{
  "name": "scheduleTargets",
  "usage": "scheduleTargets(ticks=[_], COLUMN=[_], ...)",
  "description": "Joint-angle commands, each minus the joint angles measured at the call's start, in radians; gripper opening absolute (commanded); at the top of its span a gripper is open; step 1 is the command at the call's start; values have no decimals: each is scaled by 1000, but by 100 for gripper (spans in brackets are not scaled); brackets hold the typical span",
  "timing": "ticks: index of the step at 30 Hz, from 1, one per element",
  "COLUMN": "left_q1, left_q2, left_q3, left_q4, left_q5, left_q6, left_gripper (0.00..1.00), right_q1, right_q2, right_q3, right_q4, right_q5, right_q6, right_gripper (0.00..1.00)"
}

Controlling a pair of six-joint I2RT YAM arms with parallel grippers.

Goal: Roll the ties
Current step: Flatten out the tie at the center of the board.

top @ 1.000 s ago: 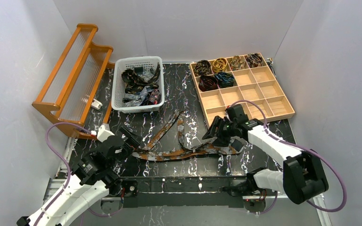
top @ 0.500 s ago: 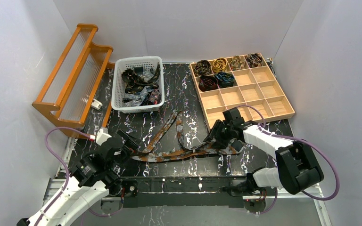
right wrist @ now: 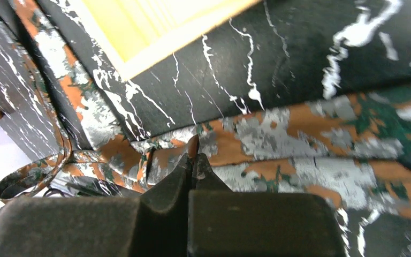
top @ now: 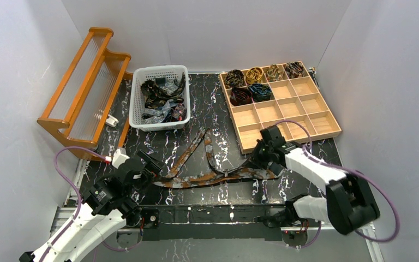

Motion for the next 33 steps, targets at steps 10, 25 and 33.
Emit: scheduleTargets(ticks=[10,25,33], left_q1=[-2,-3,-10], left_q2=[-29,255,791], left_q3=[-82,29,306], left_q4=[100,282,275], left_q5=[-94,251,555], left_q6=[-36,443,877], left_gripper=[90,98,88], right_q1=[-65,-193,-192], right_q2=[-548,-439,-394], right_q3=[-154,-65,-23], right_q4=[-413,-302,-296], right_q5=[451,430,450], right_q6=[232,78,20], right_gripper=[1,1,1])
